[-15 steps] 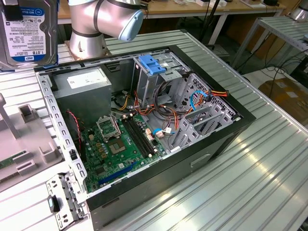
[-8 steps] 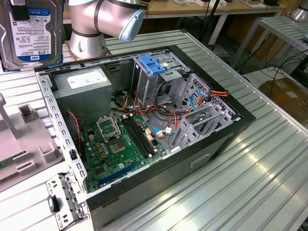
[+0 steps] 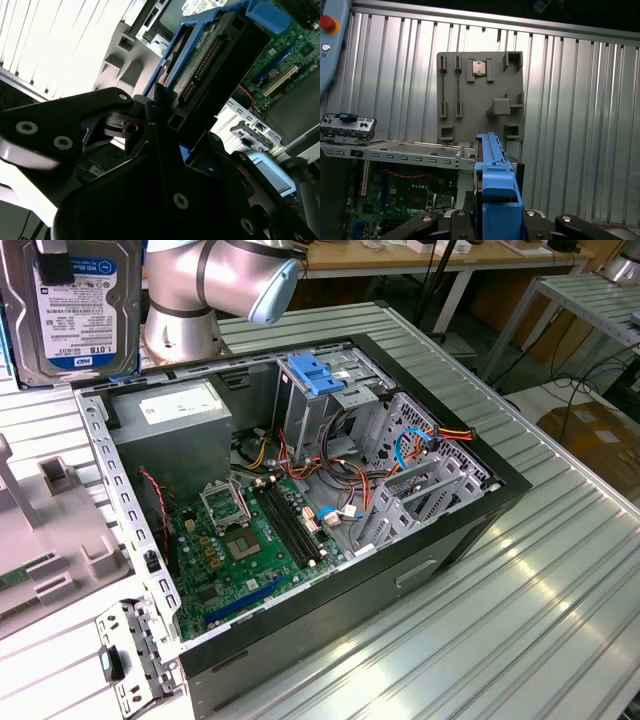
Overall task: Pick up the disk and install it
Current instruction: 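Pick up the disk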
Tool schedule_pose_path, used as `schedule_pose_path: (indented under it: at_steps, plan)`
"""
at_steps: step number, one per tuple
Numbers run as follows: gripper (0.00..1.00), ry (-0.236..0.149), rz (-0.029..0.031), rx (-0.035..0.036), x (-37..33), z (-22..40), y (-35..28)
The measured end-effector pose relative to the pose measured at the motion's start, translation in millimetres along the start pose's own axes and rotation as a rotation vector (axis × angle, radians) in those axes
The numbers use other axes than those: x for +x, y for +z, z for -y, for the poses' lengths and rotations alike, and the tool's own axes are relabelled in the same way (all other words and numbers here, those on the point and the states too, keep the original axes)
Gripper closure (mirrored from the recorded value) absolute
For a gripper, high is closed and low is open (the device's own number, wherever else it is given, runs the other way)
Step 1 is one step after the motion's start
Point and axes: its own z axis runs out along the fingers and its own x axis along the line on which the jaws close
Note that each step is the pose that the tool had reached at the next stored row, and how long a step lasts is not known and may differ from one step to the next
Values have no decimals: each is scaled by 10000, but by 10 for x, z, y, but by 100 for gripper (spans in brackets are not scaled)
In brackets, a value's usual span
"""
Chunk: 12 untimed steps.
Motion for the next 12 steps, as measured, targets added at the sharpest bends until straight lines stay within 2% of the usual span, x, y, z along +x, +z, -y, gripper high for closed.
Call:
schedule_pose_path:
  at_steps: [12]
  plan:
    - [64,0,0,0,49,76,-5]
